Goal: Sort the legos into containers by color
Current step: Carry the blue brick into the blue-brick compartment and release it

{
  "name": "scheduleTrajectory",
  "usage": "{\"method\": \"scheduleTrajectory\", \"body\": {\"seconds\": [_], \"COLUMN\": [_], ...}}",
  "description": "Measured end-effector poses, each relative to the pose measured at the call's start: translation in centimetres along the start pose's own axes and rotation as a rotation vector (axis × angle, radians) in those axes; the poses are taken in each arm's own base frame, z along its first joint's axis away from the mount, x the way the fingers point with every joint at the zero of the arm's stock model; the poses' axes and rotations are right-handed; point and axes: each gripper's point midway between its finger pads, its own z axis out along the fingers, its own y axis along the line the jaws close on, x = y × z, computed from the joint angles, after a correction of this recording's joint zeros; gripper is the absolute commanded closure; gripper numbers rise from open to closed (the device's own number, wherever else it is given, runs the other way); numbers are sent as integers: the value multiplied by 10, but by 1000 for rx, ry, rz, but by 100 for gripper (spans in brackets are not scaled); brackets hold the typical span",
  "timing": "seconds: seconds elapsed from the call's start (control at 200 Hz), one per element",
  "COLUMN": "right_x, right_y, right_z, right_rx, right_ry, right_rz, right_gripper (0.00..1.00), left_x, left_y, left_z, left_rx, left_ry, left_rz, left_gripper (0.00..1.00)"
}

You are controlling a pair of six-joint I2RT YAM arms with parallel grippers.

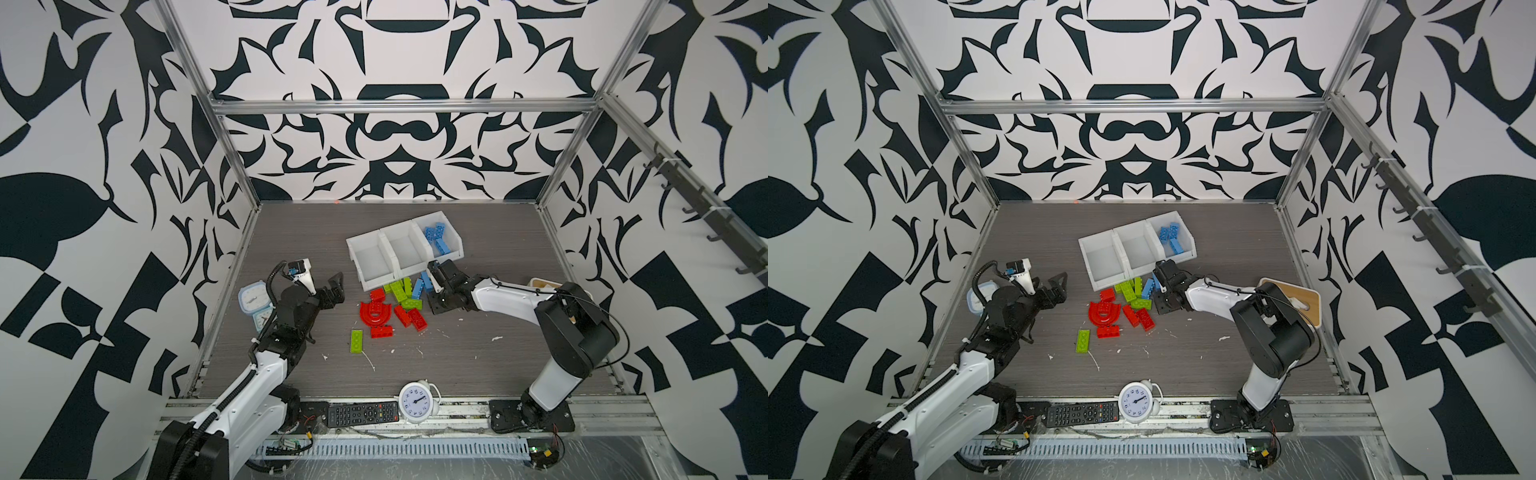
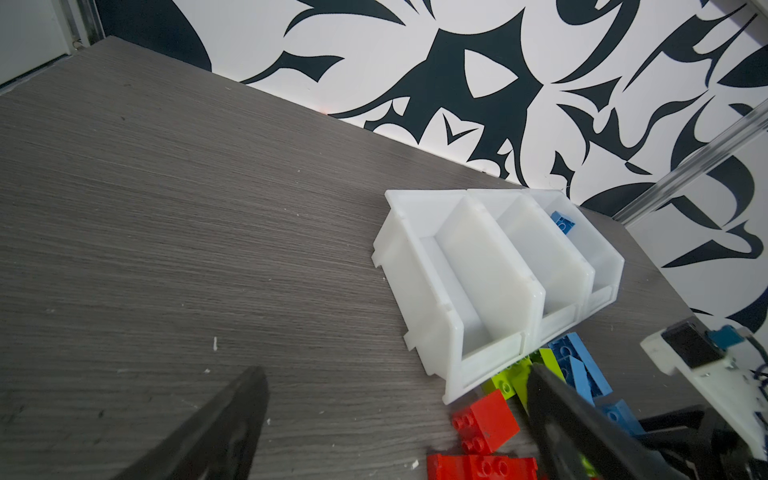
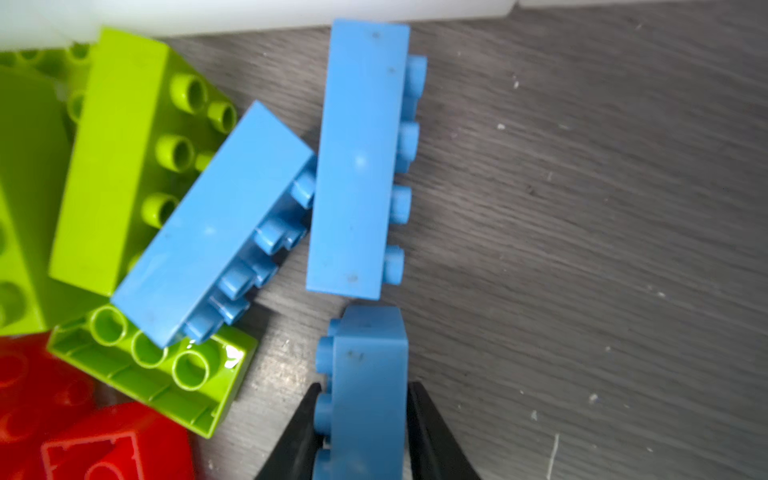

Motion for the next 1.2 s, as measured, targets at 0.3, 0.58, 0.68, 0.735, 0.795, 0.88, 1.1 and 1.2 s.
{"method": "scheduleTrajectory", "body": {"seconds": [0.3, 0.58, 0.68, 0.735, 0.795, 0.88, 1.1, 1.2], "right_x": [-9, -40, -74, -94, -118, -150, -208, -221], "right_y": [2, -12, -27, -33, -41, -50, -61, -62], "right_z": [-11, -53, -81, -96, -112, -128, -116, -94], "right_rx": [-13, -54, -68, -76, -86, -104, -150, -164], "right_ry": [-42, -130, -209, -255, -307, -367, -402, -378], "right_rz": [-5, 18, 42, 44, 42, 33, -26, -50], "right_gripper": [78, 84, 85, 85, 85, 85, 85, 84], "left_x": [0, 0, 0, 0, 0, 0, 0, 0], "left_y": [1, 1, 1, 1, 1, 1, 1, 1], "left_z": [0, 0, 0, 0, 0, 0, 0, 0], "left_rx": [-5, -8, -8, -8, -8, -8, -8, -7], "left_ry": [-1, -2, -2, -2, -2, -2, -1, 0], "left_rz": [0, 0, -1, -3, -4, -5, -8, -8], "left_gripper": [0, 0, 0, 0, 0, 0, 0, 0]}}
